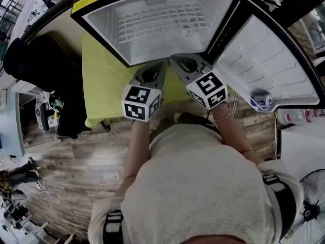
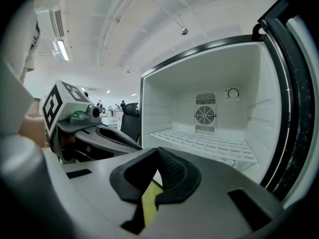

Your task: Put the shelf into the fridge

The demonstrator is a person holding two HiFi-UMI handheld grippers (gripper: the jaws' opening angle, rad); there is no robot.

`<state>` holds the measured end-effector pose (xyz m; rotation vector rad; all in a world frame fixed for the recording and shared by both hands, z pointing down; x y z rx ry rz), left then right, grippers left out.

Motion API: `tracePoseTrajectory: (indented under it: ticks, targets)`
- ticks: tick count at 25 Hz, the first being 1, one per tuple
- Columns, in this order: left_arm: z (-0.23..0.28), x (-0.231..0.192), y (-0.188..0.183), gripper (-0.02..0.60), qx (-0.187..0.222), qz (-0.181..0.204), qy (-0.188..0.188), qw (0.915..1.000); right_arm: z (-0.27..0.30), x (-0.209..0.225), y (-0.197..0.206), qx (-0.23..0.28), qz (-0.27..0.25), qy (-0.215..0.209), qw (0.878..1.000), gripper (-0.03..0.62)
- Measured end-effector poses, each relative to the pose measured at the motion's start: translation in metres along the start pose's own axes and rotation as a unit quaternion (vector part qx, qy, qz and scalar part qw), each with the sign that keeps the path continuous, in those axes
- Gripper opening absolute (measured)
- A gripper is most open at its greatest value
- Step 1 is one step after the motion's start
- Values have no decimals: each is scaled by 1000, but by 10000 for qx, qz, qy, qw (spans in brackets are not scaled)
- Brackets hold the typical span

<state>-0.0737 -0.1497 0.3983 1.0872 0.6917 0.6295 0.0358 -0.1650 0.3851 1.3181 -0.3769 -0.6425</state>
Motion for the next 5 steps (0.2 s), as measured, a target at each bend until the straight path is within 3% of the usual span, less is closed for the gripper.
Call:
tracePoseTrajectory:
  ticks: [5]
  targets:
    - [0, -2, -2, 10, 1, 11, 19, 10000, 1, -1, -5, 56, 15, 5, 10000, 9]
Point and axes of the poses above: the fingertips, and each gripper's own axes: z forward along the fingers, x to its right, y out of its underside, the point moved 7 cm from there along -z, backward along the fingers, and after that the axes turned 11 degrees about y, right-handed, at the moved point
